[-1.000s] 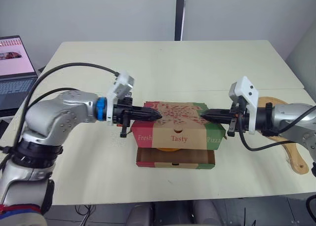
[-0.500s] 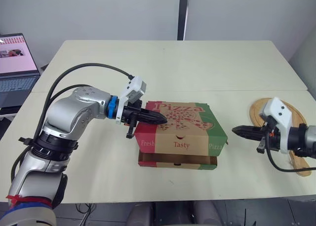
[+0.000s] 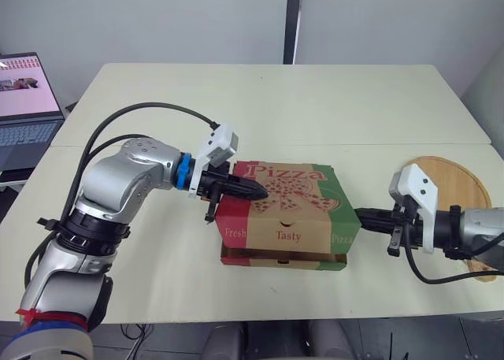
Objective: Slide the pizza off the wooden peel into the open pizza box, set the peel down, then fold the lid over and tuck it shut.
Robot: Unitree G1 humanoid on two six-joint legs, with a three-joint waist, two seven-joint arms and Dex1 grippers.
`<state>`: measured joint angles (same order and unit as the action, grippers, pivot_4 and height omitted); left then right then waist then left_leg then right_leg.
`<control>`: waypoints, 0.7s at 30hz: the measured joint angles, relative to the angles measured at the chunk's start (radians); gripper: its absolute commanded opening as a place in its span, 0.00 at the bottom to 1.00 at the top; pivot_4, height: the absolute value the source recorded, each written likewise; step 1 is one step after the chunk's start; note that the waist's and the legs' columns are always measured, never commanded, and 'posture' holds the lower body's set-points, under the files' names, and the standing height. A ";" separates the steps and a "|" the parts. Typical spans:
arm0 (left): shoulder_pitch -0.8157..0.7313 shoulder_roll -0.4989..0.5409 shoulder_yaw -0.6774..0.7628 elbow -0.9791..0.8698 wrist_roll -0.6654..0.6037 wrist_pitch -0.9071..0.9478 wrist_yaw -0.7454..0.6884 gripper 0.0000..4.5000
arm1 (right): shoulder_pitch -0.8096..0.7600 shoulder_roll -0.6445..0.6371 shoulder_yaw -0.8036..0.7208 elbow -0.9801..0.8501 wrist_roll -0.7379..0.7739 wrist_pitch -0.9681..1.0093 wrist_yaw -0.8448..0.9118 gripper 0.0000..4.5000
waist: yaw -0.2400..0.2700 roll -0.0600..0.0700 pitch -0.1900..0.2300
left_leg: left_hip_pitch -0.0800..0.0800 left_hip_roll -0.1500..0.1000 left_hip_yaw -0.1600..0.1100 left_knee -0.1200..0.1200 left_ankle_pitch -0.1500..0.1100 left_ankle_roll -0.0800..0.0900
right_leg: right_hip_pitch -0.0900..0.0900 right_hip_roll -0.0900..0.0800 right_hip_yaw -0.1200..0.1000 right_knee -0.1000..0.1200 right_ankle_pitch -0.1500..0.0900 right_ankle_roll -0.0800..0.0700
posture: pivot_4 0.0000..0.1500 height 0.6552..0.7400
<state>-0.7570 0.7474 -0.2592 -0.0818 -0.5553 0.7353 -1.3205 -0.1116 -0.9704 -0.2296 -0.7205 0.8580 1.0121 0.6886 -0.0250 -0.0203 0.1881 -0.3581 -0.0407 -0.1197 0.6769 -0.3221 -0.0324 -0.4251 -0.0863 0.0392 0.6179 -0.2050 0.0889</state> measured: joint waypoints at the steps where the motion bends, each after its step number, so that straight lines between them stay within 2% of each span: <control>1: 0.000 -0.001 -0.006 -0.003 0.007 -0.002 -0.002 0.00 | 0.007 0.002 0.000 -0.004 0.002 0.002 -0.002 0.00 | 0.000 0.000 0.000 | 0.000 0.000 0.000 0.000 0.000 0.000 | 0.000 0.000 0.000 0.000 0.000 0.000 | 1.00 1.00; 8: 0.043 -0.003 -0.030 -0.028 0.051 -0.023 -0.023 0.00 | 0.147 0.000 -0.011 -0.054 -0.034 -0.019 -0.018 0.00 | 0.000 0.000 0.000 | 0.000 0.000 0.000 0.000 0.000 0.000 | 0.000 0.000 0.000 0.001 0.000 0.000 | 1.00 1.00; 12: 0.055 -0.003 -0.031 -0.033 0.061 -0.027 -0.024 0.00 | 0.222 -0.032 -0.079 -0.058 -0.085 -0.049 0.006 0.00 | 0.002 0.000 0.000 | 0.001 0.000 0.000 0.001 0.000 0.000 | 0.001 0.000 0.000 0.001 0.000 0.000 | 1.00 1.00; 21: 0.111 -0.004 -0.030 -0.068 0.071 -0.044 -0.017 0.00 | 0.246 -0.036 -0.215 -0.070 -0.054 -0.074 0.057 0.00 | 0.001 0.000 0.000 | 0.002 0.000 0.000 0.001 0.000 0.000 | 0.002 0.000 0.000 0.001 0.000 0.000 | 1.00 1.00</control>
<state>-0.6456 0.7435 -0.2895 -0.1494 -0.4841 0.6916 -1.3380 0.1344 -1.0066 -0.4446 -0.7909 0.8042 0.9377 0.7460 -0.0237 -0.0203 0.1880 -0.3562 -0.0406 -0.1198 0.6777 -0.3222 -0.0323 -0.4233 -0.0863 0.0393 0.6189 -0.2049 0.0891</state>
